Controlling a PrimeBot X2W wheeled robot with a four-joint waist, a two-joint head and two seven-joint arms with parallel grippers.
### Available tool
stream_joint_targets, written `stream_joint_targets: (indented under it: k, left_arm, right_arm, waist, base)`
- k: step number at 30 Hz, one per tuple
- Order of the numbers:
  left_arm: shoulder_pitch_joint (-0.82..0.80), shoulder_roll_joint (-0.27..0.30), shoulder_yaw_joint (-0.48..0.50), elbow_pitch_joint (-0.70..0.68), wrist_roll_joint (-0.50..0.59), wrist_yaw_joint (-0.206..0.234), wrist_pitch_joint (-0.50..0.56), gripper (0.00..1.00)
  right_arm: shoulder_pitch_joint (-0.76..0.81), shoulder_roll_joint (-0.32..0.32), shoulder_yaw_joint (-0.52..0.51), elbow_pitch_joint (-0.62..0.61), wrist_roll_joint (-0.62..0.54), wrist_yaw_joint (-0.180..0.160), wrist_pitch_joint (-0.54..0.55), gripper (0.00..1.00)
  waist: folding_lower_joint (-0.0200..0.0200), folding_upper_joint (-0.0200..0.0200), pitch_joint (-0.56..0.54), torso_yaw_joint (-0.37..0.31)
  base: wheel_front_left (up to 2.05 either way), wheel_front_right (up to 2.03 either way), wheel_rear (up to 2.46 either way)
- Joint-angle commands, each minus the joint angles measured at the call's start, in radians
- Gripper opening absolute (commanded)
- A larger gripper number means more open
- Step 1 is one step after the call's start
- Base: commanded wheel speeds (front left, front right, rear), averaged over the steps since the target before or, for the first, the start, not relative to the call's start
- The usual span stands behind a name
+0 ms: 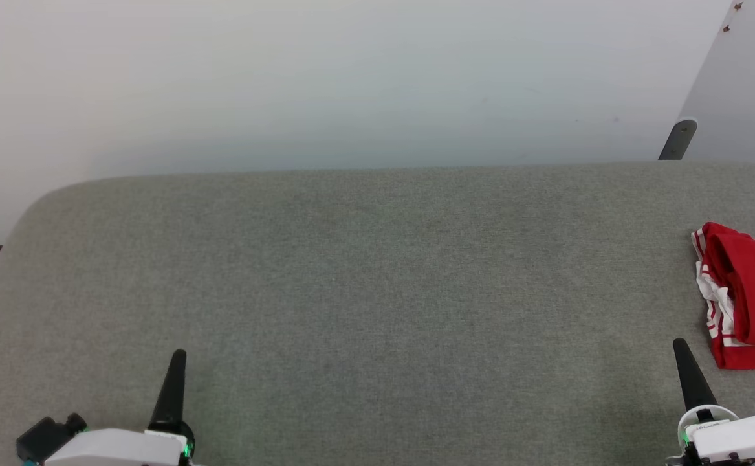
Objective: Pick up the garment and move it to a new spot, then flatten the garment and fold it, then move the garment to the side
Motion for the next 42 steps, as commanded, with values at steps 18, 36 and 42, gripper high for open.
stream_joint_targets:
  k: [18,36,42]
  left_arm:
    - [-0.044,-0.022,0.013,0.005,-0.146,-0.002,0.046,0.0]
    - [-0.068,-0.043,0.021,0.014,-0.263,-0.003,0.084,0.0]
    - [-0.075,-0.05,0.023,0.017,-0.301,-0.003,0.096,0.0]
  right_arm:
    - [-0.043,0.015,-0.013,0.009,0.188,0.0,0.042,0.0]
    - [-0.063,0.028,-0.018,0.02,0.336,0.0,0.076,0.0]
    - [-0.068,0.032,-0.02,0.023,0.381,-0.001,0.087,0.0]
  waist:
    - [0.0,0.0,0.003,-0.004]
    - [0.0,0.0,0.006,-0.007]
    - [0.0,0.0,0.007,-0.009]
  base:
    - [0.0,0.0,0.0]
    - [0.0,0.0,0.0]
    - [0.0,0.0,0.0]
